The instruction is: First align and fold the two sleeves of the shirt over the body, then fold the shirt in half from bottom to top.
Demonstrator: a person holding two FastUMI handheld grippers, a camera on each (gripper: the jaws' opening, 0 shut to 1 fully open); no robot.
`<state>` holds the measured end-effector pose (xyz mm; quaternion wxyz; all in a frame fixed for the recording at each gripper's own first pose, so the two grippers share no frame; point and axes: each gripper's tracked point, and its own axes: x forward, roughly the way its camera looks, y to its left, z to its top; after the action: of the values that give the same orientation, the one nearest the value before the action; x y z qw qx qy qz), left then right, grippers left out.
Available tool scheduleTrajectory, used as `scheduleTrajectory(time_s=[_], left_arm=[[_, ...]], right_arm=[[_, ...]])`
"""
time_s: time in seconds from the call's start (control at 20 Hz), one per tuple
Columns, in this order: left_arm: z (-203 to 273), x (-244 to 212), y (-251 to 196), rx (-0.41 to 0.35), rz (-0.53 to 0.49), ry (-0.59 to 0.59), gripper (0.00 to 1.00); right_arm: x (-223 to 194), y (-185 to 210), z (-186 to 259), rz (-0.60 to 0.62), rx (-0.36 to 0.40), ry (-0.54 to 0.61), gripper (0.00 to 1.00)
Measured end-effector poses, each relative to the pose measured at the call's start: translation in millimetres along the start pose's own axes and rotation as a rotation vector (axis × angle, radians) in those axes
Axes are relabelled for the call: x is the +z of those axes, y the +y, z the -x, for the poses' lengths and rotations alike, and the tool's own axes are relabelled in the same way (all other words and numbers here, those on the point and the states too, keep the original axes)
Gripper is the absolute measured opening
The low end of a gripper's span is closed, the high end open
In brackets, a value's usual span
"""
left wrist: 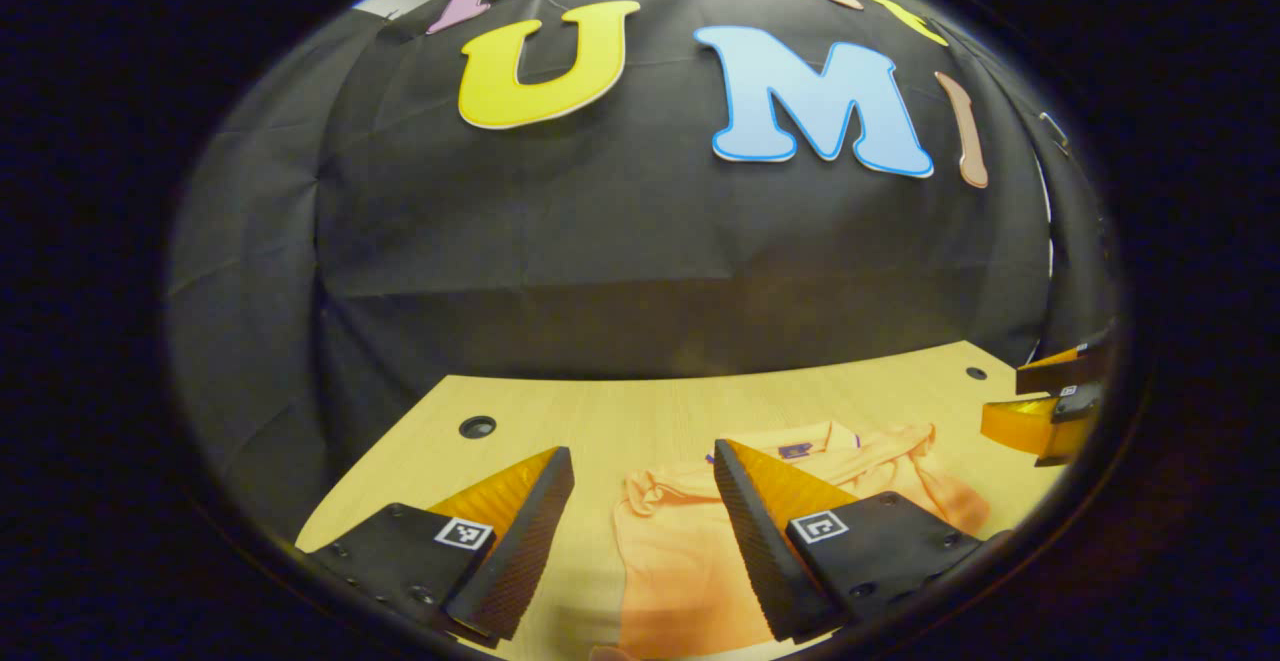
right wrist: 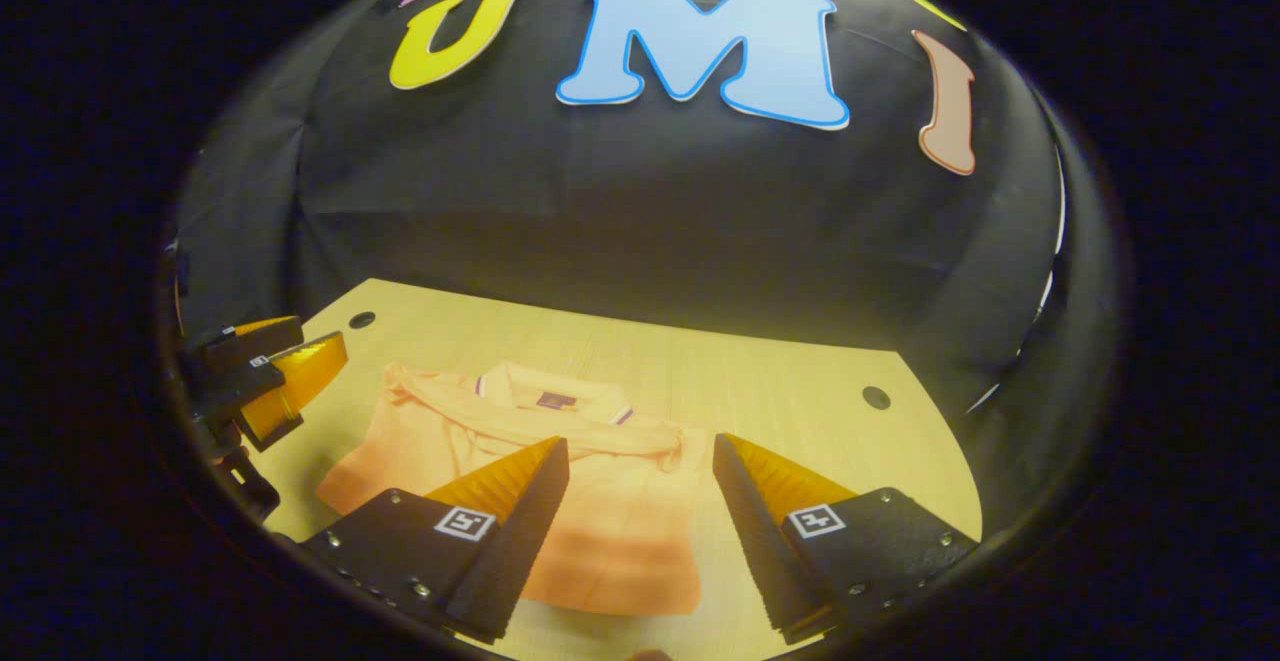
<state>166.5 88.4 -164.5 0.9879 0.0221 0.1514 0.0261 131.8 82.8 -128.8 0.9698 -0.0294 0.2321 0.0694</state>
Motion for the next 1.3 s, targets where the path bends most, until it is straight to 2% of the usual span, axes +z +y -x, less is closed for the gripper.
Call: scheduleTrajectory(time_s=[0.25, 0.5, 0.95, 1.1, 1.3], left_arm=[[48.7, 16.4, -10.0, 0.034, 0.046, -0.042, 0.94], [97.1, 26.5, -23.8, 0.06, 0.061, -0.077, 0.95], [197.6, 47.2, -50.0, 0.068, 0.045, -0.181, 0.95], [221.2, 58.5, -51.7, 0.093, -0.013, -0.219, 0.94], [245.8, 78.2, -50.8, 0.11, 0.006, -0.262, 0.95]], right_arm=[[14.0, -3.7, 64.3, 0.042, 0.018, -0.075, 0.95], [19.7, -3.2, 116.1, 0.076, 0.055, -0.155, 0.95], [1.5, -1.6, 179.2, 0.124, 0.098, -0.251, 0.95], [-1.0, -0.2, 196.6, 0.121, 0.088, -0.27, 0.95], [5.8, 5.0, 218.0, 0.09, 0.079, -0.313, 0.95]])
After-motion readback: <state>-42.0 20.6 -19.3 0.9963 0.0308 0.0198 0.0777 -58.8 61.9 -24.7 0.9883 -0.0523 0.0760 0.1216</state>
